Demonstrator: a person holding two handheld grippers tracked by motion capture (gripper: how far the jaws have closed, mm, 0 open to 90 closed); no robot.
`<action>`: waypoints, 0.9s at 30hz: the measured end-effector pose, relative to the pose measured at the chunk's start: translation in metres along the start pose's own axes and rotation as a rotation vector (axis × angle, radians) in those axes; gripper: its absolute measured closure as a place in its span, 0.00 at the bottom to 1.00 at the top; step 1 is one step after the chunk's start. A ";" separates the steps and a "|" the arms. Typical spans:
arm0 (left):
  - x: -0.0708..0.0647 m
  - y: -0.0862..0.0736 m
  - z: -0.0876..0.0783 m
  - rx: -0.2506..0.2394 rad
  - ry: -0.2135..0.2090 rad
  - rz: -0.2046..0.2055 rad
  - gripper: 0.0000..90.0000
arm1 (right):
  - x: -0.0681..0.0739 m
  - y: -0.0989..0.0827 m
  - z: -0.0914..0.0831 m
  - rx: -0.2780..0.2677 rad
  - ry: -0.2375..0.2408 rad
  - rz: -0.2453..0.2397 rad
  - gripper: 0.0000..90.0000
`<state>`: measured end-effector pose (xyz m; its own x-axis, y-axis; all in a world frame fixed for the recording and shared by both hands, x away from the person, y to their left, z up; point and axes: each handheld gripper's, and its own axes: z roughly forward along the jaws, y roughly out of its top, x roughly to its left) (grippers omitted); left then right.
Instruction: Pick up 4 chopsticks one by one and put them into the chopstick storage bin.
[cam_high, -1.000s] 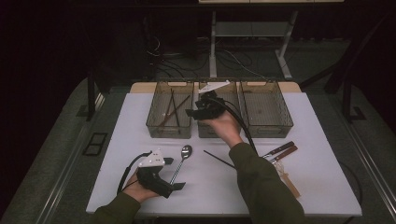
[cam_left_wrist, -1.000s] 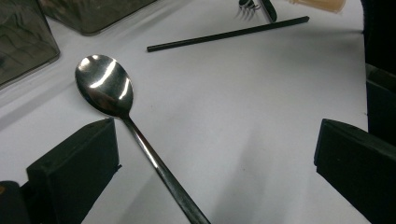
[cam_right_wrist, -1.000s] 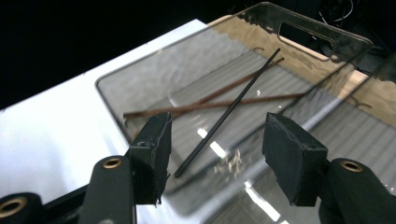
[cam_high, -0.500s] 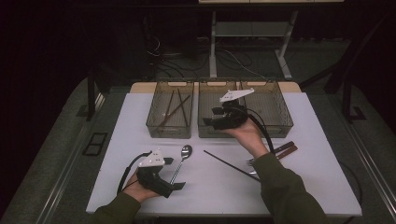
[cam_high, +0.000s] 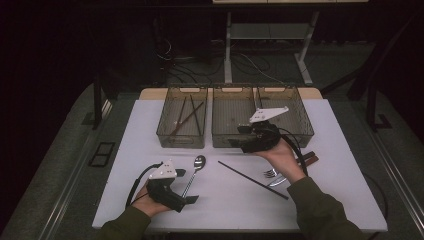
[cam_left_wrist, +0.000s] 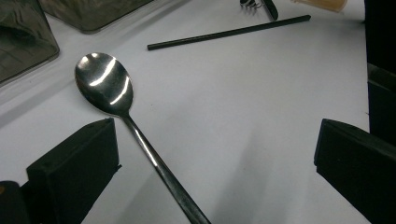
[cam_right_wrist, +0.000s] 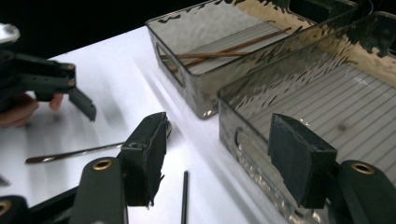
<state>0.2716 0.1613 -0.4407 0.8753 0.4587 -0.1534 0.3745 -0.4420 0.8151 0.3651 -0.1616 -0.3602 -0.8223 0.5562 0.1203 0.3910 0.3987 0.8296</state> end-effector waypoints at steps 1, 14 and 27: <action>0.000 0.000 0.000 0.000 0.000 0.000 0.00 | 0.000 -0.002 -0.002 -0.001 0.004 0.002 0.42; -0.001 0.000 0.000 0.006 0.000 0.002 0.00 | 0.004 -0.040 -0.032 0.015 0.014 0.015 0.47; -0.002 0.000 0.000 0.008 0.000 0.000 0.00 | 0.014 -0.079 -0.058 0.084 0.021 0.014 0.64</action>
<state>0.2702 0.1602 -0.4405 0.8752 0.4589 -0.1530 0.3766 -0.4480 0.8108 0.2988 -0.2279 -0.3930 -0.8245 0.5472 0.1440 0.4353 0.4507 0.7794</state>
